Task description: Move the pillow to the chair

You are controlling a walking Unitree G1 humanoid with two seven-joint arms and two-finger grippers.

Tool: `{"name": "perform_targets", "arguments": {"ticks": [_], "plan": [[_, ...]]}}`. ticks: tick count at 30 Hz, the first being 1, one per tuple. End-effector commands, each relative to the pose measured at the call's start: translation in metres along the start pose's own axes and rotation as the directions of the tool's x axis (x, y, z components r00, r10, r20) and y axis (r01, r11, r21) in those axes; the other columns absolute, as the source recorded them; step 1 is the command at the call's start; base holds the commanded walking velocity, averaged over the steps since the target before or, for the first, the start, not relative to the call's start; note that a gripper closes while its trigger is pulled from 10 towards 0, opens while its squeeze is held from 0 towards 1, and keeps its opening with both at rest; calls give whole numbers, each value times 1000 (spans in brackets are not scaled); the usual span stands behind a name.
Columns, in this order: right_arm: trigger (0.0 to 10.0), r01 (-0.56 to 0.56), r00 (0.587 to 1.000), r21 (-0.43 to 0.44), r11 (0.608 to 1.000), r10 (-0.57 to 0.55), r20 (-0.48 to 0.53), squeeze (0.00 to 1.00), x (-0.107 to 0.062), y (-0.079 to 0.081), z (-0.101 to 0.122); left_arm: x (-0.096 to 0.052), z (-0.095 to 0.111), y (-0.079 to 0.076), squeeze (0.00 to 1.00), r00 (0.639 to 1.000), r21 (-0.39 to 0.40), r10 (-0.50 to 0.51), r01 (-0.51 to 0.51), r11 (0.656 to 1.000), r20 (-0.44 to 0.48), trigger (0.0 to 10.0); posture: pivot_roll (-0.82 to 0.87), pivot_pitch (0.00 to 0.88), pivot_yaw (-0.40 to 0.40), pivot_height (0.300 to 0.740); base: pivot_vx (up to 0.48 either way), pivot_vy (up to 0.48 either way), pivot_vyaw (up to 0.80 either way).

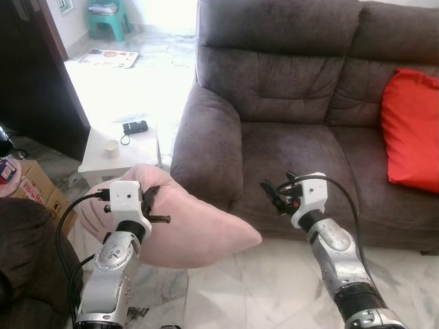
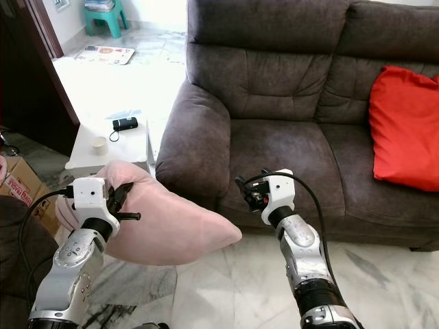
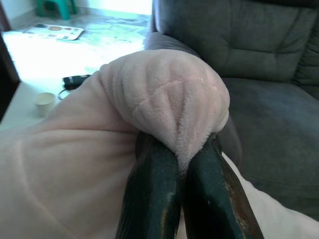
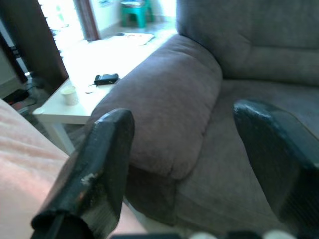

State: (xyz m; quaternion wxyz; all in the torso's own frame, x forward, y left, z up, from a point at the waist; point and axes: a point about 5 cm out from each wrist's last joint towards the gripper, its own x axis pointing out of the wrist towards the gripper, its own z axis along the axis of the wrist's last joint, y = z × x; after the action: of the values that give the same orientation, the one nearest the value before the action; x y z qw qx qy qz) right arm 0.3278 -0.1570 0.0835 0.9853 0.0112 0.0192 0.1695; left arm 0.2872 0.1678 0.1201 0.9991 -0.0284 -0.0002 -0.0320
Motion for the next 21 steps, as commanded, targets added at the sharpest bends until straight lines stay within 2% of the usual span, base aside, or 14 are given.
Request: {"name": "perform_targets", "arguments": {"ticks": [1,17,21], "plan": [[10000,41,999,5,999,-42,13,0,-4,-6,-1,4,21,-7,0,994,9,-34,33,999,103,10000,72,57,-35,740,0,0,-788],[10000,55,998,16,998,-56,24,0,0,0,0,3,22,-5,0,994,20,-26,24,1000,102,10000,80,63,-33,740,0,0,-788],[10000,67,997,22,997,-68,33,0,0,0,2,4,21,-5,0,995,53,-25,20,998,101,10000,72,62,-25,740,0,-120,-788]]}}
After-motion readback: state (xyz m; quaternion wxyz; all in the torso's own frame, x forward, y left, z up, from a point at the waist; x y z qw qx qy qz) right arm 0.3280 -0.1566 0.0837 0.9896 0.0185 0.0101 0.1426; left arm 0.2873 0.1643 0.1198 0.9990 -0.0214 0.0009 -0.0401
